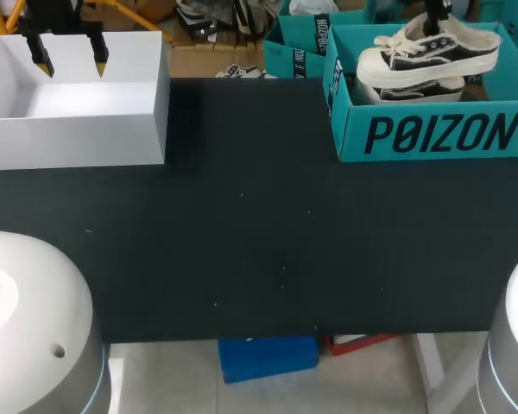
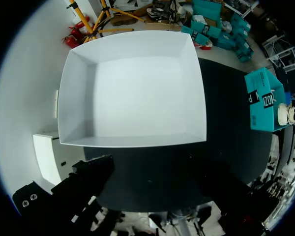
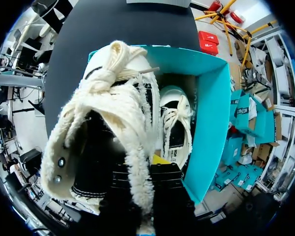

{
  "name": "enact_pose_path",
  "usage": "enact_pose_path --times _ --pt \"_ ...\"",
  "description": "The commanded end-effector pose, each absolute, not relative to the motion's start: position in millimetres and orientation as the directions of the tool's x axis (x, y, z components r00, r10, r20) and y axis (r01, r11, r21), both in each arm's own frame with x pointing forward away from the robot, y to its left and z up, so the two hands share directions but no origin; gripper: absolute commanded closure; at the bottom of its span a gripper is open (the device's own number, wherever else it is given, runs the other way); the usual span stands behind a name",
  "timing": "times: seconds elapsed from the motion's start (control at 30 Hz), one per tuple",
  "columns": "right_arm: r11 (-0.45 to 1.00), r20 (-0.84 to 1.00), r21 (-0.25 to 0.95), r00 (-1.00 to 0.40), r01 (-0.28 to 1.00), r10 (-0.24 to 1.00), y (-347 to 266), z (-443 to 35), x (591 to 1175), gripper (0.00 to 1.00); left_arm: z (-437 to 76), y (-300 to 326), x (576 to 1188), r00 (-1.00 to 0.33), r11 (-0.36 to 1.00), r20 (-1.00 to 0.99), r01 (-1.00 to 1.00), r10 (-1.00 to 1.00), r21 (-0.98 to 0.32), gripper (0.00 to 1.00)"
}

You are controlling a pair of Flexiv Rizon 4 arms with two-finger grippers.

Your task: Take the shoe out of the shoebox, open the shoe tongue, remove and reinsert the insole, then place the shoe into the shoebox

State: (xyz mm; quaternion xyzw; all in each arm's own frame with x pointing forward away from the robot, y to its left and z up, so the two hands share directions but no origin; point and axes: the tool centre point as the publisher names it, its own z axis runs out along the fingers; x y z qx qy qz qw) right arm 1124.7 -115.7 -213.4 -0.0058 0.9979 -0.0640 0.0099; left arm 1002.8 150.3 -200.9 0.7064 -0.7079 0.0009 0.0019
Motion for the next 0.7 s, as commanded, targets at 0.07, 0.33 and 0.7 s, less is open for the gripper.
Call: enact_pose_path --times 0.07,0.33,0.7 --pt "0.983 -0.099 -0.182 -0.995 -0.001 -0.019 -78.0 -156.9 1067.3 1.0 -200.1 149.9 1001.9 -0.001 0.001 0.002 -1.0 -1.0 0.003 0.0" --pt "0.987 -0.142 -0.16 -0.99 0.019 -0.004 -21.6 -150.4 1000.5 1.0 -200.1 149.9 1001.9 -0.001 0.001 0.002 -1.0 -1.0 0.003 0.0" --pt "0.992 -0.194 -0.116 -0.981 0.048 0.025 77.3 -184.4 943.1 1.0 -200.1 149.9 1001.9 -0.001 0.001 0.002 -1.0 -1.0 0.003 0.0"
